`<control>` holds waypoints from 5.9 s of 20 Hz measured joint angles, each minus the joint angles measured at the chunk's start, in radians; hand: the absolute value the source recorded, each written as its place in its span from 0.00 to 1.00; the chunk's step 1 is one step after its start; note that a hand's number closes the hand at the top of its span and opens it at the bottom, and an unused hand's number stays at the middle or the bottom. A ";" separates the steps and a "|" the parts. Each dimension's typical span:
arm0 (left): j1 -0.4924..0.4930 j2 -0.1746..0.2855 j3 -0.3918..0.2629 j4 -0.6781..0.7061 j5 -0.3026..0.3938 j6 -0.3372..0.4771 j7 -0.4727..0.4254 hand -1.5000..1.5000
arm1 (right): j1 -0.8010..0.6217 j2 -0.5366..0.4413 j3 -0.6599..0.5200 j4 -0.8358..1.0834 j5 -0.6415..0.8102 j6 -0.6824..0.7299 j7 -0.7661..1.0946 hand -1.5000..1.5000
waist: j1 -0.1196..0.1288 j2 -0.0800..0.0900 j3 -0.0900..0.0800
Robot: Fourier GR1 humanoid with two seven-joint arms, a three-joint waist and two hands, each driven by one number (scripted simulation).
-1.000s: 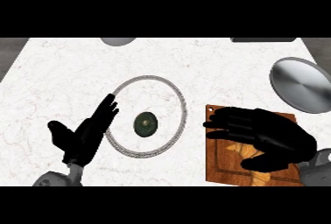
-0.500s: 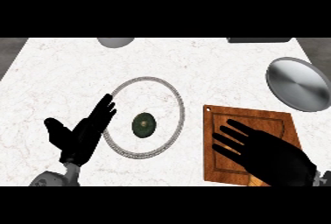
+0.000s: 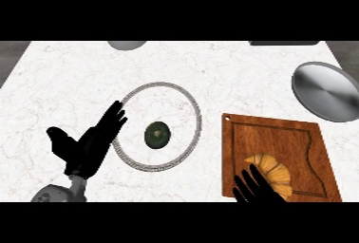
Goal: Pick the croissant from the cutting board and place it in the pan
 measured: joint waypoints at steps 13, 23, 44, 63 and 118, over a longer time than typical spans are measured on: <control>0.003 -0.043 0.036 -0.027 -0.051 -0.020 0.044 0.50 | 0.071 0.105 0.049 0.129 0.216 -0.035 0.101 0.00 | 0.018 0.007 0.002; -0.008 -0.087 0.080 0.017 -0.084 -0.072 0.033 0.50 | 0.086 0.087 -0.039 0.203 0.290 -0.141 0.009 0.00 | 0.016 0.007 0.002; 0.021 -0.137 0.117 -0.029 -0.148 -0.105 0.079 0.50 | 0.060 0.114 -0.189 0.391 0.411 -0.508 -0.240 1.00 | 0.012 0.006 0.002; 0.083 -0.117 0.153 -0.048 -0.134 -0.121 0.055 0.50 | 0.472 0.207 -0.921 0.070 -0.699 -0.834 -0.380 1.00 | -0.030 0.002 0.004; -0.036 -0.196 0.121 -0.015 -0.194 -0.170 0.098 0.50 | -0.560 0.093 -1.496 1.944 -0.922 -0.839 -1.019 0.00 | 0.103 0.048 0.014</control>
